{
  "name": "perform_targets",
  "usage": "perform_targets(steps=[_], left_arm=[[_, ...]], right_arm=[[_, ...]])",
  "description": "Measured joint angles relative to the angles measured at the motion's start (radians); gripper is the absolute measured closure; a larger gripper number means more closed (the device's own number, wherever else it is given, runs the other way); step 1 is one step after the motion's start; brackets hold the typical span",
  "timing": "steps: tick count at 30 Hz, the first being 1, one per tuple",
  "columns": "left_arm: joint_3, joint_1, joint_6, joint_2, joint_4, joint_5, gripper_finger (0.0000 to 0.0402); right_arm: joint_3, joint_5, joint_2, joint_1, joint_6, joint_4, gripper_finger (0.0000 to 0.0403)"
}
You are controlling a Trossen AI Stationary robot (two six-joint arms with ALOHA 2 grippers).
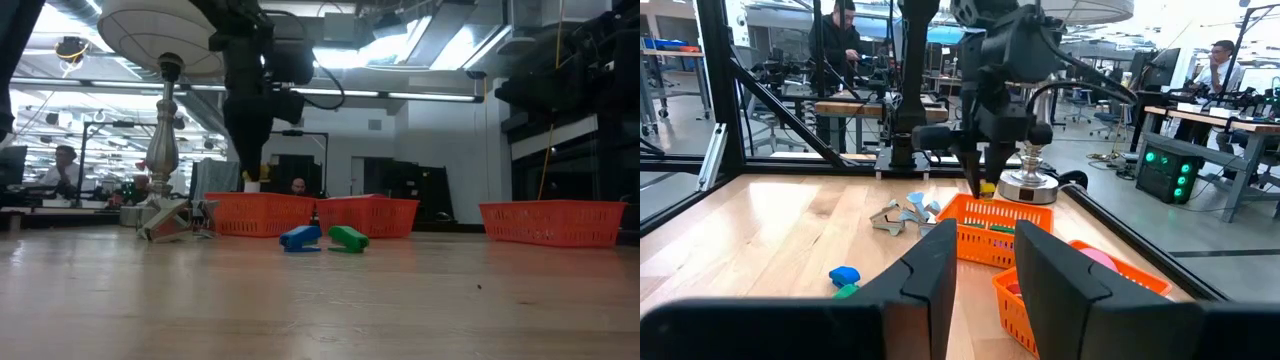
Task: Pick and place Stapler, Stapler remover, tape
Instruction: Put the yellow stapler into the left orange bin
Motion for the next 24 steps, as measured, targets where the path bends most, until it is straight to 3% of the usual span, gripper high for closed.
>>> perform_targets(steps=[24], left_arm=[[0.0, -0.019, 0.004, 0.0, 0.046, 0.002, 0.0324]], right_arm=[[0.0, 0.0, 0.0, 0.0, 0.0, 0.0, 0.0295]])
